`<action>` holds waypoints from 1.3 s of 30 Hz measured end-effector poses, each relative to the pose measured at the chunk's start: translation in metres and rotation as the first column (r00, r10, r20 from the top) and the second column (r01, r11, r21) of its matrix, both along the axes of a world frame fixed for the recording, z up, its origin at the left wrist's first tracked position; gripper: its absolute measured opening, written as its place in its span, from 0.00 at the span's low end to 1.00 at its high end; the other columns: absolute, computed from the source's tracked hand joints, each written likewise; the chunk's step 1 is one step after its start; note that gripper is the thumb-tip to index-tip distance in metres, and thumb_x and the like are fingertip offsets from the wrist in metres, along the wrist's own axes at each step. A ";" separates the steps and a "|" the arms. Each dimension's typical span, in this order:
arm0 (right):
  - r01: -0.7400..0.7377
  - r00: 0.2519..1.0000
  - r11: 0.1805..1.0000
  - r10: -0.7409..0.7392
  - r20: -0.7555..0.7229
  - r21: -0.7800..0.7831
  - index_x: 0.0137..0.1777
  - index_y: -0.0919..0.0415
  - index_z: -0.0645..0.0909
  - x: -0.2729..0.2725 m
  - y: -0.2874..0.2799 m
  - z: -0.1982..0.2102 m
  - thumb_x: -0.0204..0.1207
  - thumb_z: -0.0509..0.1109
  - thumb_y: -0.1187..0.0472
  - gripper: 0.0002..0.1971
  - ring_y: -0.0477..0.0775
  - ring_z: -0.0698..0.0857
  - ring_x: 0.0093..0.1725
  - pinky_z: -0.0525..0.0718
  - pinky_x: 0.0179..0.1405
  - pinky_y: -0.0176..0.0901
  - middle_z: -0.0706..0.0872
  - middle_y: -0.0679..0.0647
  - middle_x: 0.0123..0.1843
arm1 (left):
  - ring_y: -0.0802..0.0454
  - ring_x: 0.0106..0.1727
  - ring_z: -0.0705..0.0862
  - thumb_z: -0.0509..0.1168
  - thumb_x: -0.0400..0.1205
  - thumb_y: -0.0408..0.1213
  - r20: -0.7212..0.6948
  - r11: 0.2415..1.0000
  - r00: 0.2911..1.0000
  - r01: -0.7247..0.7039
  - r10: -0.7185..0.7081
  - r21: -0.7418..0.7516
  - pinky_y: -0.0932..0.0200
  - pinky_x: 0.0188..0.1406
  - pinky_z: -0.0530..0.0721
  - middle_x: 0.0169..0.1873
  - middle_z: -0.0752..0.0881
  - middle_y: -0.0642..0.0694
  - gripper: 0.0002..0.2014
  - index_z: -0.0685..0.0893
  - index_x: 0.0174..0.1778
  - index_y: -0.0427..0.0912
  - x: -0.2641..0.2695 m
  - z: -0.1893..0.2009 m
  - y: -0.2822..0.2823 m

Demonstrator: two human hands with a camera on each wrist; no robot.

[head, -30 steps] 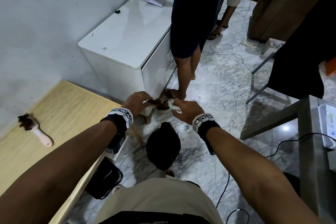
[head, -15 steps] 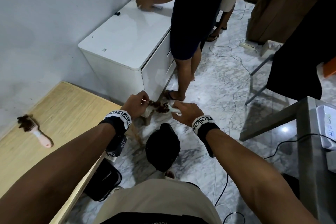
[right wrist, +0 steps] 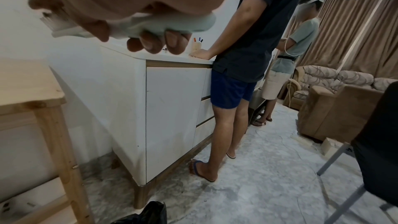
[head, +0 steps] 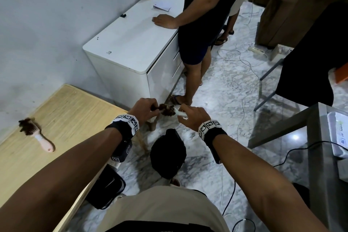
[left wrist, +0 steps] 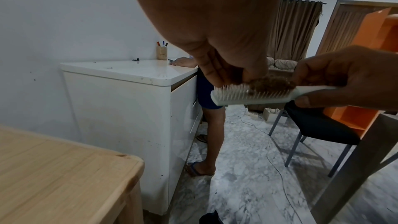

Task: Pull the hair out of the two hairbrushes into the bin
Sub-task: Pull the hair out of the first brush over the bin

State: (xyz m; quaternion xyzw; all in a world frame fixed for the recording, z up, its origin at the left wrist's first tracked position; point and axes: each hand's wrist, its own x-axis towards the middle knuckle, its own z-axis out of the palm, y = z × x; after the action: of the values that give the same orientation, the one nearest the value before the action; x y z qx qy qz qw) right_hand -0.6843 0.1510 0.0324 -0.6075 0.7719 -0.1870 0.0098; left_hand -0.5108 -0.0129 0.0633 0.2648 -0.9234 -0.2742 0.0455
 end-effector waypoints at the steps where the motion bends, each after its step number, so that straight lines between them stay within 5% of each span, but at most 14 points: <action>1: 0.023 1.000 1.000 -0.023 0.005 0.005 0.46 0.56 0.78 0.000 0.000 0.000 0.65 0.75 0.55 0.13 0.64 0.84 0.29 0.74 0.25 0.43 0.86 0.55 0.31 | 0.42 0.36 0.85 0.72 0.73 0.37 -0.009 1.000 1.000 -0.011 0.011 0.006 0.52 0.39 0.82 0.36 0.89 0.38 0.07 0.83 0.42 0.38 0.000 0.000 0.001; 5: 0.037 0.999 0.999 -0.037 0.008 0.013 0.47 0.56 0.76 -0.001 -0.002 0.002 0.68 0.73 0.54 0.12 0.65 0.84 0.29 0.75 0.24 0.44 0.85 0.55 0.31 | 0.43 0.34 0.85 0.72 0.72 0.41 -0.049 0.999 0.998 -0.029 0.030 0.023 0.52 0.38 0.84 0.37 0.89 0.41 0.10 0.81 0.44 0.41 -0.002 -0.001 0.005; 9: 0.021 1.000 0.999 -0.021 -0.006 -0.036 0.45 0.56 0.77 0.001 -0.004 0.006 0.63 0.78 0.56 0.15 0.63 0.83 0.26 0.75 0.21 0.41 0.85 0.54 0.30 | 0.45 0.41 0.84 0.73 0.71 0.46 -0.088 0.999 0.996 -0.023 0.025 0.022 0.54 0.47 0.82 0.45 0.87 0.43 0.19 0.80 0.55 0.46 -0.008 0.001 0.007; 14: 0.010 1.000 0.999 -0.011 -0.024 -0.033 0.43 0.56 0.76 -0.001 -0.008 0.008 0.63 0.77 0.56 0.14 0.63 0.83 0.26 0.73 0.20 0.43 0.85 0.53 0.31 | 0.42 0.38 0.86 0.71 0.72 0.35 -0.091 0.993 0.990 -0.104 0.108 0.048 0.49 0.44 0.86 0.36 0.89 0.40 0.05 0.85 0.42 0.41 -0.010 0.002 0.004; 23: 0.143 0.988 0.984 -0.149 0.051 0.107 0.53 0.54 0.75 -0.018 -0.007 0.011 0.71 0.70 0.53 0.13 0.67 0.85 0.38 0.70 0.32 0.45 0.88 0.58 0.43 | 0.45 0.39 0.89 0.72 0.71 0.31 0.027 0.998 1.000 -0.012 0.010 0.059 0.58 0.44 0.84 0.37 0.92 0.40 0.05 0.90 0.41 0.38 -0.002 -0.002 0.000; 33: 0.186 0.981 0.974 -0.190 0.021 0.125 0.56 0.56 0.75 -0.017 -0.009 0.016 0.73 0.69 0.52 0.14 0.68 0.86 0.39 0.69 0.33 0.46 0.88 0.58 0.48 | 0.50 0.38 0.88 0.74 0.70 0.35 0.118 0.991 0.990 0.058 -0.072 0.124 0.48 0.46 0.89 0.37 0.93 0.42 0.04 0.91 0.39 0.42 -0.006 -0.005 0.000; 36: 0.209 0.977 0.974 -0.211 0.021 0.089 0.56 0.57 0.75 -0.015 -0.010 0.019 0.74 0.68 0.52 0.14 0.67 0.85 0.36 0.70 0.31 0.45 0.88 0.58 0.44 | 0.48 0.40 0.88 0.73 0.71 0.36 -0.013 0.990 0.999 -0.051 0.053 0.129 0.50 0.47 0.87 0.38 0.92 0.43 0.03 0.89 0.39 0.45 -0.012 -0.003 -0.001; 39: 0.182 0.983 0.982 -0.183 0.008 0.056 0.55 0.59 0.77 -0.011 -0.012 0.023 0.73 0.70 0.55 0.14 0.68 0.85 0.35 0.70 0.30 0.45 0.89 0.59 0.43 | 0.50 0.36 0.85 0.76 0.70 0.40 -0.171 0.960 0.957 -0.201 0.235 0.194 0.63 0.39 0.81 0.41 0.87 0.46 0.13 0.83 0.49 0.45 -0.019 -0.001 -0.002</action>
State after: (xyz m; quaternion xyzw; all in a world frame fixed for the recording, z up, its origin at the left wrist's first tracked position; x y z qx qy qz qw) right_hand -0.6949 0.1393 0.0559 -0.5324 0.8292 -0.1698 0.0141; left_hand -0.5302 -0.0147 0.0626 0.3404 -0.8521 -0.3716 0.1411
